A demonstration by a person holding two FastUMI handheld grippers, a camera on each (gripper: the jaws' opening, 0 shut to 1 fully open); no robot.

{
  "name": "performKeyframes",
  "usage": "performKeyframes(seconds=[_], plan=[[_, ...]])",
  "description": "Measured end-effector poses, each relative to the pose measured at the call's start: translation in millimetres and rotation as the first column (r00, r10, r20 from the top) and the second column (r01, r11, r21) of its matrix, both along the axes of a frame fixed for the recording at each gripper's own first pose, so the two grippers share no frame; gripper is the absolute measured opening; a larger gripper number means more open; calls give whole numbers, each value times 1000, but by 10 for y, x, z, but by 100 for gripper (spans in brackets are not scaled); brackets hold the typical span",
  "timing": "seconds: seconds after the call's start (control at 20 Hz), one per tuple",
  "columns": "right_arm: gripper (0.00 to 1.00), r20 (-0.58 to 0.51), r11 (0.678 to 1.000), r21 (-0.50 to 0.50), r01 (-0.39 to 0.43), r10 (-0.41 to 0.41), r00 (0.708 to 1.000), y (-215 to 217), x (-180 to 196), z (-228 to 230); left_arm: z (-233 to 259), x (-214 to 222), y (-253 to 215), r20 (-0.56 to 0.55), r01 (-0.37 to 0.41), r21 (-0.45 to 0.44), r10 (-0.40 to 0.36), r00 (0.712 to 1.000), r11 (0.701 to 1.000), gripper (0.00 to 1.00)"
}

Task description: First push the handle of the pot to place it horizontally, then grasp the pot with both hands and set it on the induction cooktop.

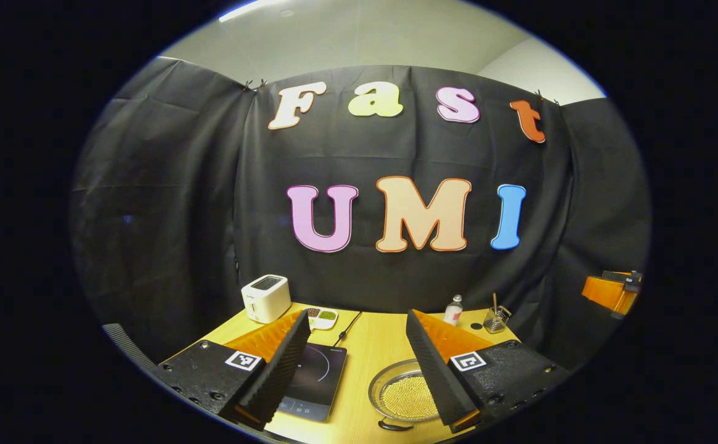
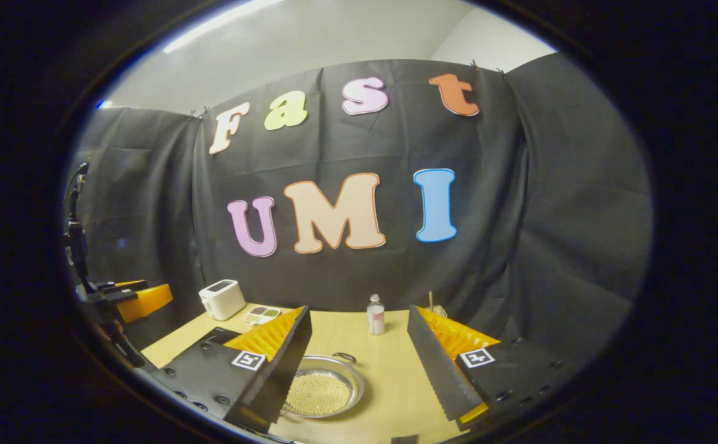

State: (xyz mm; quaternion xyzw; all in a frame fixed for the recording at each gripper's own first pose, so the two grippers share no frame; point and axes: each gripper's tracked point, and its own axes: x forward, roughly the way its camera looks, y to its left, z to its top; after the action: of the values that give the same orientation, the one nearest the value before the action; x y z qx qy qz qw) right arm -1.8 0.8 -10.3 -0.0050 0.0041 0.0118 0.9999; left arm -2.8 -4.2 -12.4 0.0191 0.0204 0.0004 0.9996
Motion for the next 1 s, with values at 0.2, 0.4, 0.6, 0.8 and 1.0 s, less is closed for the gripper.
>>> performKeyframes(seconds=[0.2,0.4,0.6,0.8,1.0], plan=[[93,-4,1000,5,17,-17,1000,-43,-44,-25,-54,11,-37,-10,13,5,-13,1000,1000,99],[93,-3,1000,18,17,-17,1000,-33,-69,-36,-54,9,-34,-12,19,8,-19,1000,1000,96],[93,5,1000,12,11,-11,1000,4,-75,-26,-40,13,-4,-5,20,17,-20,1000,1000,99],[92,4,1000,15,5,-5,1000,37,-53,-43,-22,14,21,4,19,11,-19,1000,1000,92],[75,6,999,29,-22,22,1000,112,-12,-23,-2,36,47,12,16,3,-16,1000,1000,96]])
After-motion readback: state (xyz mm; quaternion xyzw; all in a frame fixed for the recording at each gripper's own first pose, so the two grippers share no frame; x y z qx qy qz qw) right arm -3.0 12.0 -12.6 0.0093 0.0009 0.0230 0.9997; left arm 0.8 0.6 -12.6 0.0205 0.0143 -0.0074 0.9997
